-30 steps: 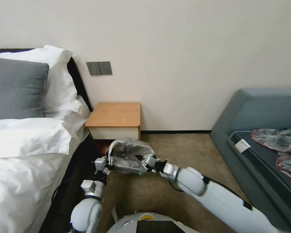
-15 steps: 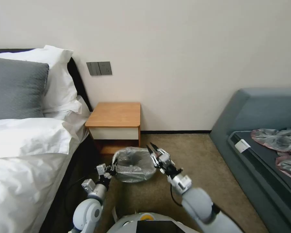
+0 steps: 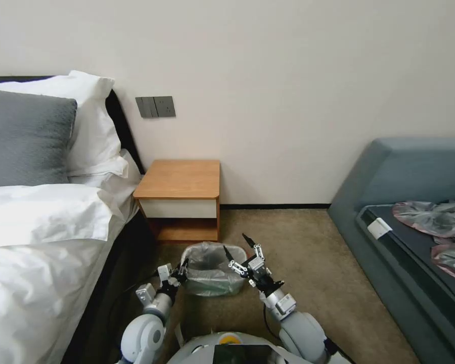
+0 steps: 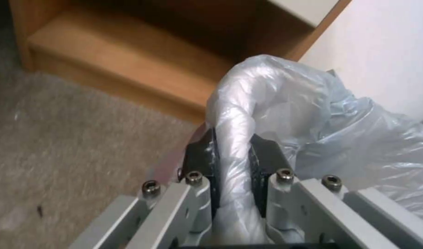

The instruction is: Pick up the garbage bag from the table and place it over the trash can.

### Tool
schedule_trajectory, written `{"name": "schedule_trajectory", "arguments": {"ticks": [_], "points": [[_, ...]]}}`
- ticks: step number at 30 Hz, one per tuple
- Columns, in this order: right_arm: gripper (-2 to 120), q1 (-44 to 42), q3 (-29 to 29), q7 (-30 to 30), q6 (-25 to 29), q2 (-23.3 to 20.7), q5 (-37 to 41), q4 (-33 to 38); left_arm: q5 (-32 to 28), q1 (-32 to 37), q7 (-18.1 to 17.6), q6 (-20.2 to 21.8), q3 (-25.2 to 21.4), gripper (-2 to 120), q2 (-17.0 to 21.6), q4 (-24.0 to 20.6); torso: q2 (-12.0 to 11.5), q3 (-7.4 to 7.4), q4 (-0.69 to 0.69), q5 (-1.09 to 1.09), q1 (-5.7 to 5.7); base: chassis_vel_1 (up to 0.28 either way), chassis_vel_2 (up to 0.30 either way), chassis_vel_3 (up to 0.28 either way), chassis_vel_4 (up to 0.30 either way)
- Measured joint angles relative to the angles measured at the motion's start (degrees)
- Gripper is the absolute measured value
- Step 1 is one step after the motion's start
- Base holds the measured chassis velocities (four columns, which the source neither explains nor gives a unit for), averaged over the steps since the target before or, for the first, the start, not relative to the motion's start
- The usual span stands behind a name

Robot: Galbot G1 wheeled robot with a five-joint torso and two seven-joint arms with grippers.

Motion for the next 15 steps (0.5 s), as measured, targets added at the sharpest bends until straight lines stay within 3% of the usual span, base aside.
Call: {"name": "schedule_trajectory", "arguments": {"ticks": [5, 11, 15], "points": [[99, 0.0, -0.2, -0.9, 0.4, 0.0, 0.0, -0.4, 0.8, 0.1, -0.1, -0.6, 0.2, 9, -0.4, 1.1, 0.0, -0.01, 0.00, 0.03, 0.00, 0.000, 0.000, 0.000, 0.000], [100, 0.2, 0.0, -1.5, 0.4, -0.4, 0.3, 0.0, 0.9, 0.2, -0.2, -0.7, 0.5, 9, -0.8, 1.3, 0.0, -0.01, 0.00, 0.02, 0.00, 0.000, 0.000, 0.000, 0.000], [100, 0.1, 0.1, -1.8, 0.6, -0.5, 0.4, -0.1, 0.9, 0.3, -0.5, -0.4, 0.7, 23, -0.8, 1.5, 0.0, 0.01, 0.00, -0.06, 0.00, 0.000, 0.000, 0.000, 0.000]]}}
